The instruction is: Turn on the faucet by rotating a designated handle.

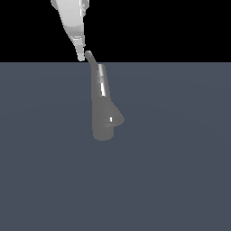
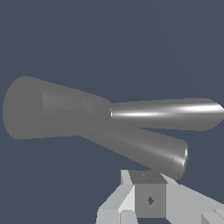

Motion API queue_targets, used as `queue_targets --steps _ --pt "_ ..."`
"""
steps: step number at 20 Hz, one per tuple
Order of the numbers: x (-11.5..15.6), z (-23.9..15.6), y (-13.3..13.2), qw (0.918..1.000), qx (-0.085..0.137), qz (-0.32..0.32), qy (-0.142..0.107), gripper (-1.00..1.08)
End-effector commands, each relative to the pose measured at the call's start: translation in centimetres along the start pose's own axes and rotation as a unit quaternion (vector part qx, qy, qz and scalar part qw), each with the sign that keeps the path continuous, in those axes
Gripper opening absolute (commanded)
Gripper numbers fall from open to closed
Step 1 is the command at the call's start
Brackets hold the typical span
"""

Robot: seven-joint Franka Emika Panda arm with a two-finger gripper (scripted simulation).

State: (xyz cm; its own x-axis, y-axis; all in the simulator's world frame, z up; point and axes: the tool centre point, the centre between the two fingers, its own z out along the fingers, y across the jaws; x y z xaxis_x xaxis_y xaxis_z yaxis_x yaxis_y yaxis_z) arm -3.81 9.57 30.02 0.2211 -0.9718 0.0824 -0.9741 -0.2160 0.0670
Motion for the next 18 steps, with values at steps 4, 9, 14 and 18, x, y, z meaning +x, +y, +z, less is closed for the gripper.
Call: queue_targets --steps 4,9,14,18 --pt "3.5 0.2 0.2 1.0 -0.001 0.003 0.0 -1.0" --pt "6.9 0.5 0.3 1.0 -0.001 0.005 0.001 -1.0" --pt "9.7 0.6 0.5 1.0 -0.002 0.006 0.001 -1.0" --pt "8.0 0.5 -0.8 0.9999 0.003 -0.01 0.0 -1.0"
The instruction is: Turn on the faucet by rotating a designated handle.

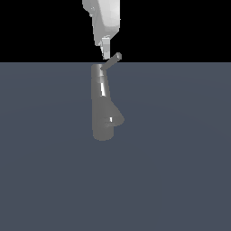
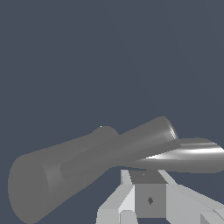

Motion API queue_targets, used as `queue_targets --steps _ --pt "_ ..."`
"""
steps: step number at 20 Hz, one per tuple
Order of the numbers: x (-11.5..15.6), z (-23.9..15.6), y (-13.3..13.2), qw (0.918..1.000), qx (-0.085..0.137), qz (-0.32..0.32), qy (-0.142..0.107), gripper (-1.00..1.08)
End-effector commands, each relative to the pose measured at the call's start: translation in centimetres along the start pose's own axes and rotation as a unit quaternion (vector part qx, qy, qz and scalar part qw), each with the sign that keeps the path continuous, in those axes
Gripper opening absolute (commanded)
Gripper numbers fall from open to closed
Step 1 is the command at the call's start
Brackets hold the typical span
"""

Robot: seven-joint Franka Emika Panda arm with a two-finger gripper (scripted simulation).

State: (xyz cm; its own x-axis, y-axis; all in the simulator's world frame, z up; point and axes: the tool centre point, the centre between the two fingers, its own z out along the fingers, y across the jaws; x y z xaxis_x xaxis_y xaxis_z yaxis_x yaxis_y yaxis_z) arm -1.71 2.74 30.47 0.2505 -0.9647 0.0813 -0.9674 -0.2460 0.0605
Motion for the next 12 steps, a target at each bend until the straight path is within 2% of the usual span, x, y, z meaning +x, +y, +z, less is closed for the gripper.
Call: queue_targets --steps 1,12 --pt "1.3 0.6 -0.5 1.0 -0.002 0.005 0.0 -1.0" --pt "5.5 2.3 -2.9 0.9999 -0.004 0.014 0.0 -1.0"
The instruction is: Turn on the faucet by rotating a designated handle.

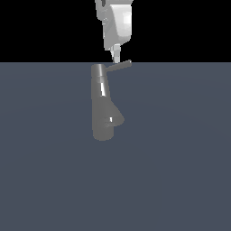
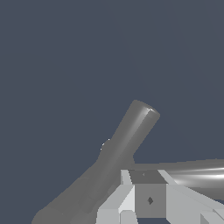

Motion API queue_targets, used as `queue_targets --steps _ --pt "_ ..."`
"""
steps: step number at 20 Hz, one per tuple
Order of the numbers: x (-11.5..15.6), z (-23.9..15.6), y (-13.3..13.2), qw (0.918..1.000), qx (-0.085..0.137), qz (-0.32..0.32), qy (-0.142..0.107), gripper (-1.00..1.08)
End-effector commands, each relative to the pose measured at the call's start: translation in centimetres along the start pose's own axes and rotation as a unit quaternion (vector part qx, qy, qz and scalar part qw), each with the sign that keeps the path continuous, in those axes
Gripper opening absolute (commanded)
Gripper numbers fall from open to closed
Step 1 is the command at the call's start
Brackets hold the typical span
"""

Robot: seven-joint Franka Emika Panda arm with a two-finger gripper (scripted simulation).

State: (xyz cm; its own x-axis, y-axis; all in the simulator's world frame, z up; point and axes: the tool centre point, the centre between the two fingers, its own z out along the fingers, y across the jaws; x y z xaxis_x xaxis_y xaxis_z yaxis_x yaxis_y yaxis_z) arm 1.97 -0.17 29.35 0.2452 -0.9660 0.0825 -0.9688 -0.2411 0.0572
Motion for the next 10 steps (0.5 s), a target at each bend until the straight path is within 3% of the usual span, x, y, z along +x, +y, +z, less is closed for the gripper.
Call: queue_targets --steps 1,10 --pt "2.2 1.1 -0.2 0.9999 -0.006 0.012 0.0 -1.0" --pt "5.0 2.3 -1.8 0.9998 -0.008 0.018 0.0 -1.0"
